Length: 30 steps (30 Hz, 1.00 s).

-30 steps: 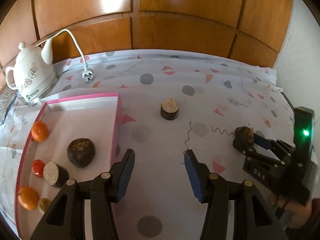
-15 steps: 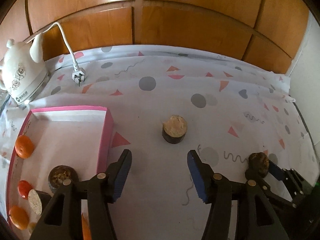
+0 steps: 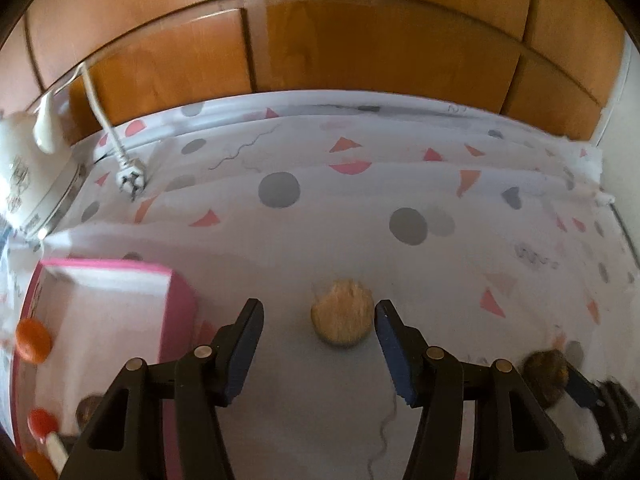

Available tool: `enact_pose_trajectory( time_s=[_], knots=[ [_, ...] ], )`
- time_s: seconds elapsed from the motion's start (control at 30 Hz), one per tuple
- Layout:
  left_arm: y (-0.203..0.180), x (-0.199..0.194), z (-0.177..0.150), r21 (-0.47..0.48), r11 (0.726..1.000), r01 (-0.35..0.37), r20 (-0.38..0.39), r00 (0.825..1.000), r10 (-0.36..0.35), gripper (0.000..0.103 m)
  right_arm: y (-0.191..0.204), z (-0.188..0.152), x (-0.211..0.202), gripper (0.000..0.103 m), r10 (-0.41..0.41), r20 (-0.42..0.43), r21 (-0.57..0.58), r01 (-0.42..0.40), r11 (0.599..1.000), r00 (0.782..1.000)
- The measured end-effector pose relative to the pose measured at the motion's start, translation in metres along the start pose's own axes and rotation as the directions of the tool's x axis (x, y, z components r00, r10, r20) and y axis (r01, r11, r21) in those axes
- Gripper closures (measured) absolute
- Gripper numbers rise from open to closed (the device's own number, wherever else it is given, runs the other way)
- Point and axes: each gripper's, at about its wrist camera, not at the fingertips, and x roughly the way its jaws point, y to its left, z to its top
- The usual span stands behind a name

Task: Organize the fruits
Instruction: 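Grasp the wooden log slice with the left tool, then carry the log slice into the tray with the left tool while the right tool carries the root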

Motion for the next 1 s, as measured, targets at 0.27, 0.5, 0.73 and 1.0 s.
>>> enact_pose_trajectory(
  time_s=[0.27, 0.5, 0.73, 1.0],
  knots=[
    [-0.01, -0.005, -0.02, 0.048, 0.998, 0.031, 0.002, 1.0, -0.031, 0.07, 0.001, 0.0, 0.001, 0.051, -0.001, -0.001, -0.001, 0.001, 1.0, 1.0],
    [-0.008, -0.041, -0.065, 0.057, 0.997, 0.056, 0.007, 0.998, -0.057, 0.07, 0.002, 0.0, 0.001, 0.051, -0.008, -0.006, -0.008, 0.008, 1.0, 1.0],
    [-0.006, -0.069, -0.111, 0.085, 0.996, 0.038, 0.04, 0.998, -0.041, 0.07, 0.005, 0.0, 0.002, 0.051, -0.025, -0.005, -0.021, 0.025, 0.999, 1.0],
    [-0.002, -0.069, -0.125, 0.097, 0.994, 0.043, 0.127, 0.99, -0.055, 0.069, 0.004, 0.0, 0.001, 0.051, -0.024, -0.006, -0.017, 0.023, 1.0, 1.0]
  ],
)
